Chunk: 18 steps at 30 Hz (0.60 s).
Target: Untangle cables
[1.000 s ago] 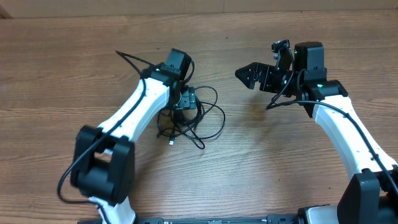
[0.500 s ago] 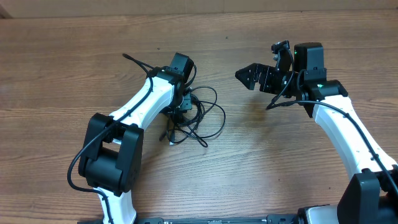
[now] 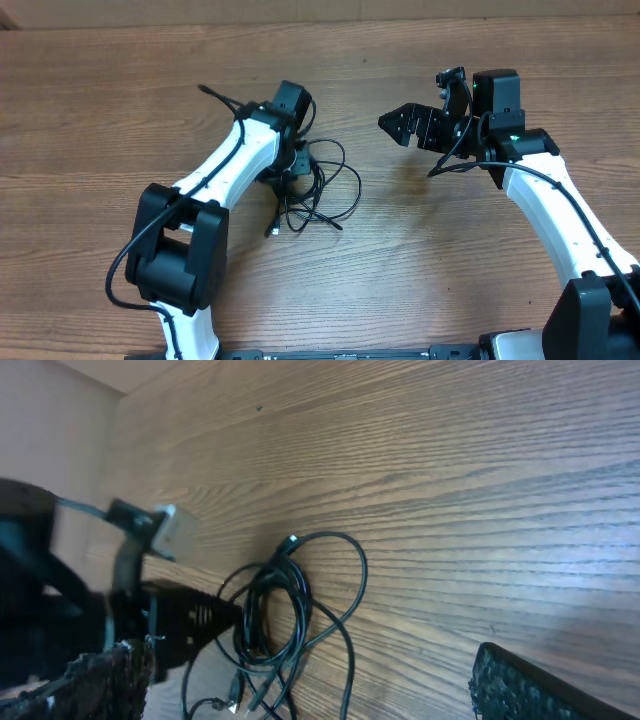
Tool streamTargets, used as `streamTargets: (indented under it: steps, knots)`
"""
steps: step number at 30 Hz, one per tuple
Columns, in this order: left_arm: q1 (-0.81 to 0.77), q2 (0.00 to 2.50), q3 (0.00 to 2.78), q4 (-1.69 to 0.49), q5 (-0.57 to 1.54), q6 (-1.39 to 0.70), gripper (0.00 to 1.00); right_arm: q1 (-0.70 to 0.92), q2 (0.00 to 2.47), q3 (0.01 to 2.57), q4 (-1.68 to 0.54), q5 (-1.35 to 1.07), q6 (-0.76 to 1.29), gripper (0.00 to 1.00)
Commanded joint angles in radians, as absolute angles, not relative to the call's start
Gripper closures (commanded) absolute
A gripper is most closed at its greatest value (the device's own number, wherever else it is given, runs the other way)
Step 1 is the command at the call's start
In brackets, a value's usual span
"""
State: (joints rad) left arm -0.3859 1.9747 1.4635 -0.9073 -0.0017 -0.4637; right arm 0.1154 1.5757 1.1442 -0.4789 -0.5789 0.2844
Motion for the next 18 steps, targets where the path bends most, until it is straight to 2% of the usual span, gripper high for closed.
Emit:
streamTargets:
  steps: [1, 5, 18]
  knots:
    - [-0.390, 1.860, 1.582, -0.910, 0.134, -0.282, 0.96, 0.111, 1.577, 1.146, -0.477, -0.653, 0.251, 0.00]
    - [-0.393, 1.780, 1.662, -0.899, 0.279, -0.152, 0.96, 0.112, 1.577, 1.146, -0.478, -0.784, 0.162, 0.02]
    - [-0.393, 1.626, 1.725, -0.882, 0.342, -0.148, 0.96, 0.143, 1.577, 1.146, -0.484, -0.817, 0.147, 0.04]
